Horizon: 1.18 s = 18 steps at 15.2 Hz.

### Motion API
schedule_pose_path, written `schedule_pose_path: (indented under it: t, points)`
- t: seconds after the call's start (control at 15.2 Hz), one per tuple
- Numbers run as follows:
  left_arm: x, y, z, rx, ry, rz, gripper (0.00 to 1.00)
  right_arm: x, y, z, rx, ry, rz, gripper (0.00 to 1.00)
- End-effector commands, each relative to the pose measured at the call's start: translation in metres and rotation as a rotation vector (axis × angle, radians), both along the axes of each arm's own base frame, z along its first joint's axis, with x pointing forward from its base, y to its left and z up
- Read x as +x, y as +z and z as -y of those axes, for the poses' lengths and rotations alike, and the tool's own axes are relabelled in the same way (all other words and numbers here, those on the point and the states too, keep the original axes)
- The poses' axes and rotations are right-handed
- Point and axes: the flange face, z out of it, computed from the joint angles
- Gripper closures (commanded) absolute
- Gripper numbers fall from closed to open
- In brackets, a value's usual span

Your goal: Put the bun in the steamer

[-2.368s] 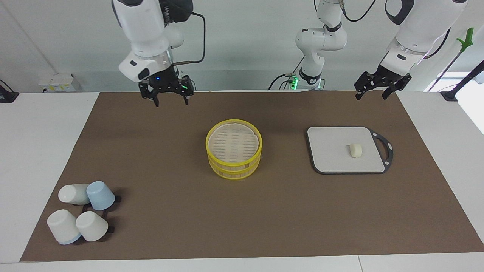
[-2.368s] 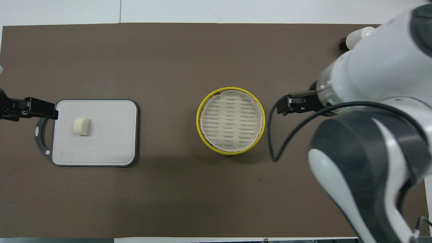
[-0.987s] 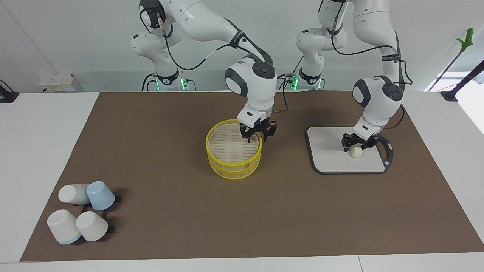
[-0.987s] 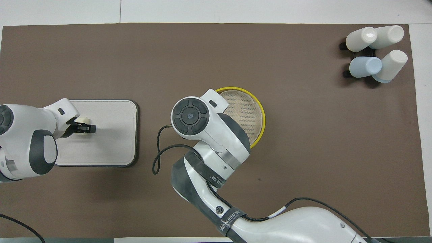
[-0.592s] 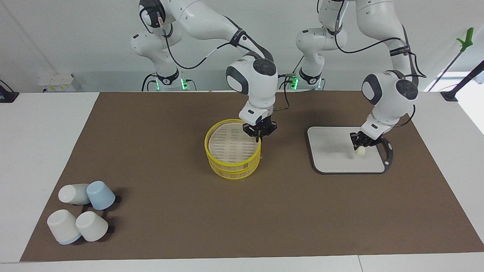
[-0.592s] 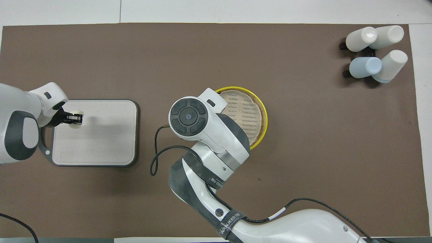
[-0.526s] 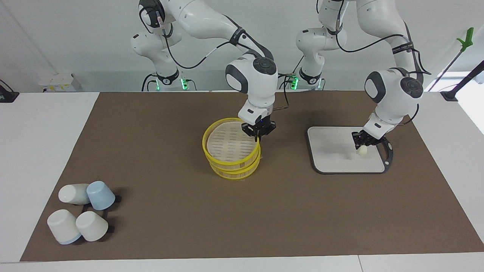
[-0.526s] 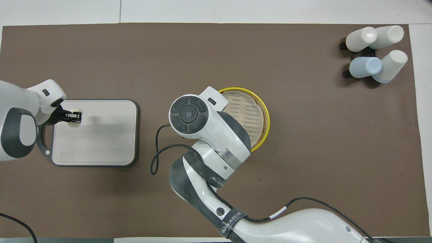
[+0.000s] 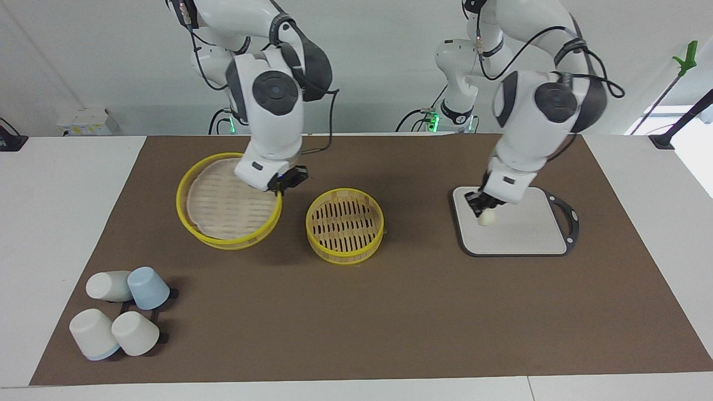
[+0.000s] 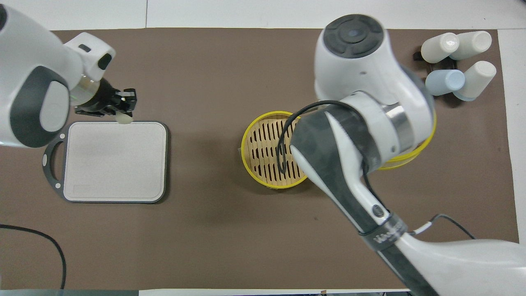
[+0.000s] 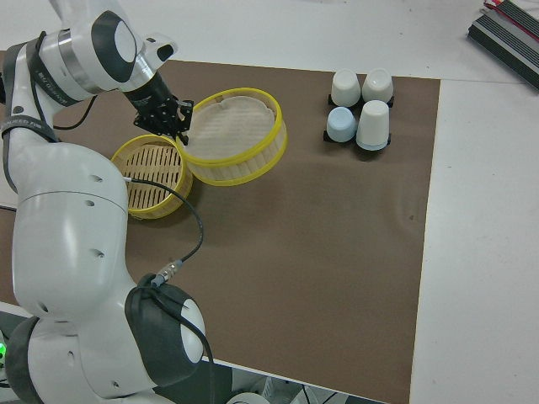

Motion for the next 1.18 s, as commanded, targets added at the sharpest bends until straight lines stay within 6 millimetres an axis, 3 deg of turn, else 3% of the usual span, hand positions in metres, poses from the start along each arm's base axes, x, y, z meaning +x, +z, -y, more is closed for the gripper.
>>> schedule_pose_path:
  t: [0.0, 0.13, 0.26, 0.39, 0.66, 0.79, 0.92, 0.99, 1.12]
  points:
    - [-0.038, -0.019, 0.102, -0.044, 0.072, 0.072, 0.81, -0.002, -0.007, 0.061, -0.029, 0.083, -0.057, 1.0]
    - [-0.082, -0.059, 0.157, -0.073, 0.038, 0.1, 0.79, 0.001, -0.013, 0.097, -0.028, 0.097, -0.082, 1.0]
    - [-0.107, -0.107, 0.194, -0.062, 0.017, 0.11, 0.78, -0.001, -0.02, 0.124, -0.02, 0.081, -0.089, 1.0]
    - [-0.109, -0.137, 0.199, -0.056, 0.005, 0.118, 0.78, -0.004, -0.029, 0.14, -0.008, 0.089, -0.079, 1.0]
    - [-0.112, -0.162, 0.203, -0.067, 0.016, 0.131, 0.76, -0.007, -0.036, 0.14, -0.006, 0.094, -0.077, 1.0]
    - [-0.115, -0.167, 0.203, -0.061, 0.015, 0.124, 0.49, -0.007, -0.035, 0.14, -0.004, 0.094, -0.075, 1.0]
    - [-0.116, -0.165, 0.203, -0.056, 0.03, 0.117, 0.11, -0.007, -0.035, 0.14, -0.004, 0.094, -0.075, 1.0]
    - [-0.117, -0.165, 0.204, -0.055, 0.032, 0.115, 0.0, -0.007, -0.035, 0.14, -0.004, 0.094, -0.075, 1.0]
    - [-0.114, -0.154, 0.195, -0.041, 0.038, 0.103, 0.0, -0.007, -0.035, 0.14, -0.004, 0.094, -0.075, 1.0]
